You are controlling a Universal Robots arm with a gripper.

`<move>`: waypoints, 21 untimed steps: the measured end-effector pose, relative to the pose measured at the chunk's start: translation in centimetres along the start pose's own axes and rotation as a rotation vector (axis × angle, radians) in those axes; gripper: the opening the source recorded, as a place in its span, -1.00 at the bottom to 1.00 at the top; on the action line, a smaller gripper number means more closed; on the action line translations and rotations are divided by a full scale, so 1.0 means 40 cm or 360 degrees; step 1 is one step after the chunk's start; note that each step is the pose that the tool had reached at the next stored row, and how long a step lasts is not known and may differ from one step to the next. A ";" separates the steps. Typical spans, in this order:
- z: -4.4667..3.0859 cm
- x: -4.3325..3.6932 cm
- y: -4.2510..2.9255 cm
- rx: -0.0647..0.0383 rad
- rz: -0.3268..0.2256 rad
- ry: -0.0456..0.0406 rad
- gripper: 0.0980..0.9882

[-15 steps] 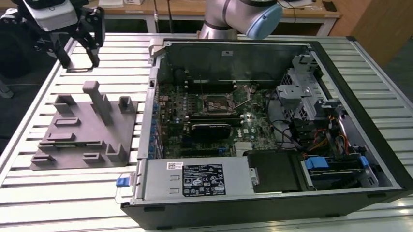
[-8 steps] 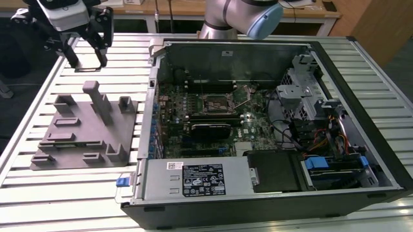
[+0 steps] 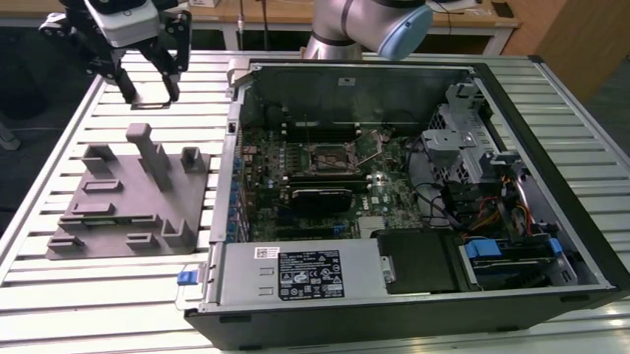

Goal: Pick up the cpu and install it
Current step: 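Pick up the cpu and move it towards the insertion slot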

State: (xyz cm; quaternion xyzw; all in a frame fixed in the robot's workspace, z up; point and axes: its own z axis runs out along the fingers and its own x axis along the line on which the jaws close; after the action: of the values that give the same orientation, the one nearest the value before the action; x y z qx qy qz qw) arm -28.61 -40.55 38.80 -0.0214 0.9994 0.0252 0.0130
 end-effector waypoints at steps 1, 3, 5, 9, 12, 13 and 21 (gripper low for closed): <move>0.000 -0.006 0.000 0.0000 0.0000 0.0000 0.00; 0.001 -0.020 0.000 0.0000 0.0000 0.0000 0.00; 0.001 -0.032 0.000 0.0000 0.0000 0.0000 0.00; 0.002 -0.059 0.000 0.0000 0.0000 0.0000 0.00; 0.002 -0.079 0.001 0.0000 0.0000 0.0000 0.00; 0.003 -0.086 0.001 0.0000 0.0000 0.0000 0.00; 0.004 -0.135 0.002 0.0000 0.0000 0.0000 0.00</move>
State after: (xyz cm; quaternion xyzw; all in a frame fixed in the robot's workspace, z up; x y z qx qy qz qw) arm -23.22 -40.23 38.79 -0.0214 0.9994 0.0253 0.0131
